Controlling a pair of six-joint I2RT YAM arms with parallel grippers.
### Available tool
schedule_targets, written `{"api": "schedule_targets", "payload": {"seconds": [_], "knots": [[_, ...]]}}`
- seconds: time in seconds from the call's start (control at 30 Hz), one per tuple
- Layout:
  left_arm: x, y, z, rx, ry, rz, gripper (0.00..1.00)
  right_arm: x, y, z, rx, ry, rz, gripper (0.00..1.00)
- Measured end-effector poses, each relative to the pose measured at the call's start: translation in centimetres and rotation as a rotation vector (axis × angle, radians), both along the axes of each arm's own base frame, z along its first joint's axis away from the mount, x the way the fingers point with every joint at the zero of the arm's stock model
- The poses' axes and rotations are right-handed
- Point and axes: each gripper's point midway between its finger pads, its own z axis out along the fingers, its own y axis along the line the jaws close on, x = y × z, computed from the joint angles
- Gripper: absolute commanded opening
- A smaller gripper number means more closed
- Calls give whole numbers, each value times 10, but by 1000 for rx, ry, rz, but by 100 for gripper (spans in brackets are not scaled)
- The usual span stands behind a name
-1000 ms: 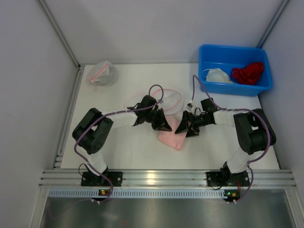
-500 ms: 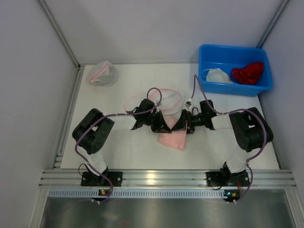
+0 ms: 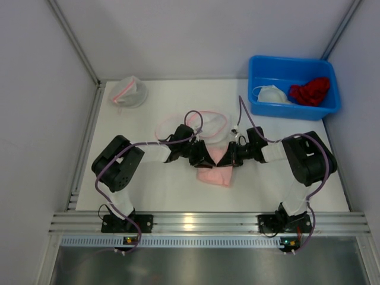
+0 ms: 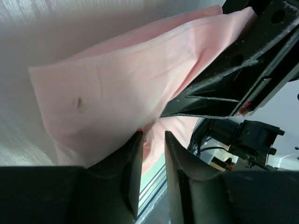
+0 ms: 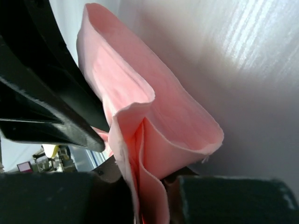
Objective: Place the bra in the laundry bag and zip it closed
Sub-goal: Pick up the bra from the center of the board.
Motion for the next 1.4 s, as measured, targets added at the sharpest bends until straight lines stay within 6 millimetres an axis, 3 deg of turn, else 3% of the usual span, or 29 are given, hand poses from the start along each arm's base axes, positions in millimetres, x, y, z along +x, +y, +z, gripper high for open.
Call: {"api": "schedule_targets", "payload": {"seconds": [0.03,0.17,0.33,0.53,0.57,0.7,0.93,1.17,1.27,1.3,1.37,1.4], "knots": [[-1,0,0,0,-5,-5,37,0,-1,-2,-9,-3,0,0],[-5,4,10,-13,-44,-41,57,-2,-4,-1,-23,-14,9,0],[-5,23,49,-41,-175,-114,71,-5,-7,15,-15,-49,28,0],[24,82,109,-45,-423,-73,88,-4,-2,69,65,-181,78,0],[28,91,118,-40,-469,-65,96,-3,-1,80,81,-209,86,0],[17,94,138,-71,-552,-121,98,-2,6,118,130,-312,127,0],[-14,72,146,-161,-545,-251,97,-14,31,149,164,-388,233,0],[-28,56,149,-222,-542,-284,85,-25,52,168,200,-430,313,0],[-26,52,156,-247,-551,-271,68,-30,57,172,211,-434,335,0],[-25,51,158,-255,-556,-267,57,-30,57,172,212,-434,336,0],[-24,50,160,-272,-557,-256,47,-30,57,172,212,-431,336,0],[-24,50,159,-277,-552,-250,36,-30,57,172,213,-431,337,0]]}}
